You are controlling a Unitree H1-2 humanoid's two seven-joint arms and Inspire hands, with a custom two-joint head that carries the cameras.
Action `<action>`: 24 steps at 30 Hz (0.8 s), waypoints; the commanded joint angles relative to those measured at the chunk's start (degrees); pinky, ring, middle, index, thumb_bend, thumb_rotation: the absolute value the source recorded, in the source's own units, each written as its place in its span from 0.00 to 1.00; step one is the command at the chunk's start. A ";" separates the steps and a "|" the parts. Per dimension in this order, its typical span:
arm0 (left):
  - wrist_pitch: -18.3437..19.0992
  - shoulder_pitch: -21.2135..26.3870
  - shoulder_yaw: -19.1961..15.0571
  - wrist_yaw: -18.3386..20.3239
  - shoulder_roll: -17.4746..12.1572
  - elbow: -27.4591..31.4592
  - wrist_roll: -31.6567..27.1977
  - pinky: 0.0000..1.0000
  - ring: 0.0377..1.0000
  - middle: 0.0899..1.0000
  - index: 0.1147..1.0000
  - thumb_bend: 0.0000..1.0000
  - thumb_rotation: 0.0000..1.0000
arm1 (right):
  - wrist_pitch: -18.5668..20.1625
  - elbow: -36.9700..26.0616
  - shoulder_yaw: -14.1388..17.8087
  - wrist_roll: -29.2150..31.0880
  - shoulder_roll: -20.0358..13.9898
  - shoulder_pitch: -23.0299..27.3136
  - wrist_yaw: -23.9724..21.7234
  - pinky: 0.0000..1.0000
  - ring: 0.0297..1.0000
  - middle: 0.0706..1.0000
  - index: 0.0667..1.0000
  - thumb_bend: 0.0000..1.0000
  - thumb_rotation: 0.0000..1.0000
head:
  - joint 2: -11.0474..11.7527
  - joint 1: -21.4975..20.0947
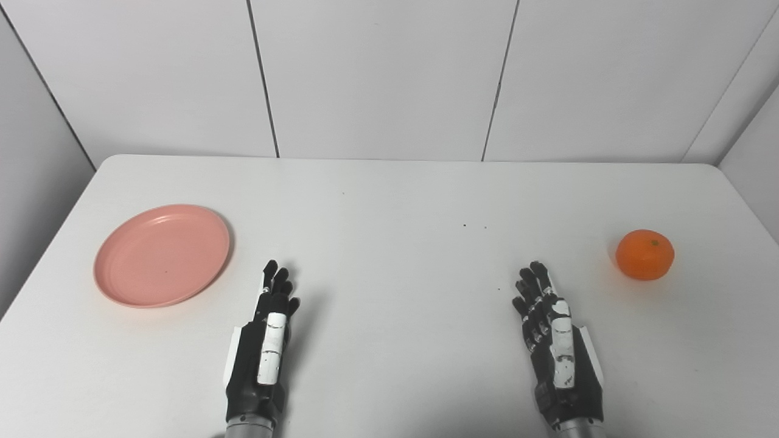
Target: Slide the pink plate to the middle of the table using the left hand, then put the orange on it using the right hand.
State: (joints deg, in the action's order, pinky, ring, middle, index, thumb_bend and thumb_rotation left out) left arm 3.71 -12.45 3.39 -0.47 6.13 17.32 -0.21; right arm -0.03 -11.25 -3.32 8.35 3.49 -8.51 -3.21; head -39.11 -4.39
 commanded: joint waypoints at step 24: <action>-0.40 -6.80 -0.66 0.69 -1.81 1.12 -1.09 1.00 1.00 1.00 1.00 0.72 0.92 | 2.17 -0.29 -0.04 -0.32 0.83 -1.79 0.67 1.00 0.98 0.95 0.96 0.83 1.00 | -0.05 0.03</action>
State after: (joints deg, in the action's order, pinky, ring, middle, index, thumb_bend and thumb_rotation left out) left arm 3.75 -12.47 3.04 -0.27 6.11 17.33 -1.35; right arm -0.03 -11.27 -3.39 7.75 3.59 -8.54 -3.19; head -39.20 -4.39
